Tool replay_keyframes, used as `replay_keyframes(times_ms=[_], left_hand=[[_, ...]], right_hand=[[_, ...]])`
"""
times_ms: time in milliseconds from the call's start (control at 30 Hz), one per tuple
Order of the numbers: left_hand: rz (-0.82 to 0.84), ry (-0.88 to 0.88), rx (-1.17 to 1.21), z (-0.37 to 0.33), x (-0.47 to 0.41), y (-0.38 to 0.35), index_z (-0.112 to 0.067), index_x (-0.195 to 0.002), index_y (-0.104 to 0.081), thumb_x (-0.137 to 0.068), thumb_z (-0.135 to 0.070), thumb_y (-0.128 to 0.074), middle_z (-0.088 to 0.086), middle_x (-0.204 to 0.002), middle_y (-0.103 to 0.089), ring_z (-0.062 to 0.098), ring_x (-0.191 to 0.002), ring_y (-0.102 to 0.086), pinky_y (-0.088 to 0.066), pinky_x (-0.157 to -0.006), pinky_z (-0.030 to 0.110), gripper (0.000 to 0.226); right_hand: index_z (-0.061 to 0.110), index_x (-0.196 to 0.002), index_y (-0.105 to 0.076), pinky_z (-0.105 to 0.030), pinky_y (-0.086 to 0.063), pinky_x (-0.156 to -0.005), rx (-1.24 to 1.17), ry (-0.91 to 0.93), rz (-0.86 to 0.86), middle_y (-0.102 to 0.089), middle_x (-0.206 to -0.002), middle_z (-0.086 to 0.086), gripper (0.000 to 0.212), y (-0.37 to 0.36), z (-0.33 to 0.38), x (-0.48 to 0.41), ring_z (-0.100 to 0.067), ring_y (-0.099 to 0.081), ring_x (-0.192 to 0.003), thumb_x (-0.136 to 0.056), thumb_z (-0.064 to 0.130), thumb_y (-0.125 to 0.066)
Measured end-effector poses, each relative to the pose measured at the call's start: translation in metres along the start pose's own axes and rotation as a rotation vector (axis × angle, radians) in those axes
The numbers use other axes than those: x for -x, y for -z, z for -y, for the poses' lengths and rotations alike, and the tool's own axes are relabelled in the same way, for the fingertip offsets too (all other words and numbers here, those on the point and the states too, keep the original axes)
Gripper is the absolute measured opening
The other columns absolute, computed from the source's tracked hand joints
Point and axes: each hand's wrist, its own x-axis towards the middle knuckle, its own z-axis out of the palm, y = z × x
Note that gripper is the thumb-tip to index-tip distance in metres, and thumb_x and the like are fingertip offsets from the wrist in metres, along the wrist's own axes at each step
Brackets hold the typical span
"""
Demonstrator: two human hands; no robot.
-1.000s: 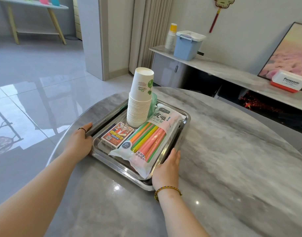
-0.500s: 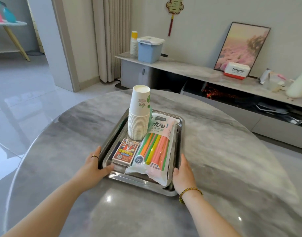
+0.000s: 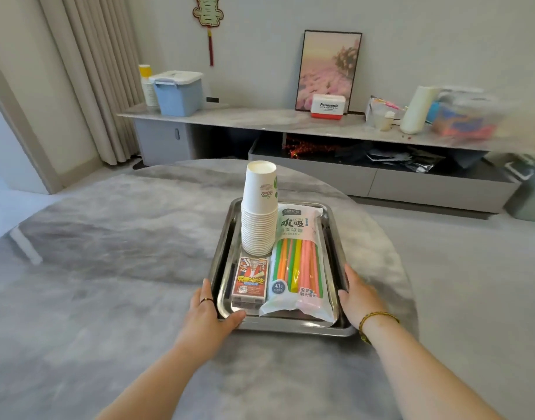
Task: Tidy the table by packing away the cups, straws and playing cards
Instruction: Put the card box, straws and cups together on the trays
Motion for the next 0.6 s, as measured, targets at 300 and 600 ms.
replay_keyframes(times_ms=[300,600], left_hand=[[0.082,-0.024,-0.065,-0.037,0.002,-0.043,-0.011,-0.144,-0.002,-0.079,-0.037,-0.063,0.008,-0.145,-0.019,0.028,-0.125,-0.039,-0.034,-0.105,0.036,0.093],[0.061,-0.034,-0.127,-0.060,-0.010,-0.073,-0.008,-0.143,0.005,-0.081,-0.044,-0.059,0.006,-0.150,-0.010,0.026,-0.134,-0.028,-0.029,-0.109,0.036,0.096]], right_hand=[[0.005,-0.129,-0.038,-0.042,-0.033,-0.104,0.019,-0.268,-0.209,-0.041,-0.138,-0.014,0.039,0.019,-0.037,-0.006,-0.033,-0.038,-0.126,-0.093,0.022,-0.036],[0.005,-0.121,-0.049,-0.036,-0.044,-0.083,-0.162,-0.192,-0.369,-0.061,-0.114,-0.020,0.032,0.035,-0.057,-0.023,-0.038,-0.055,-0.102,-0.091,0.016,-0.044]])
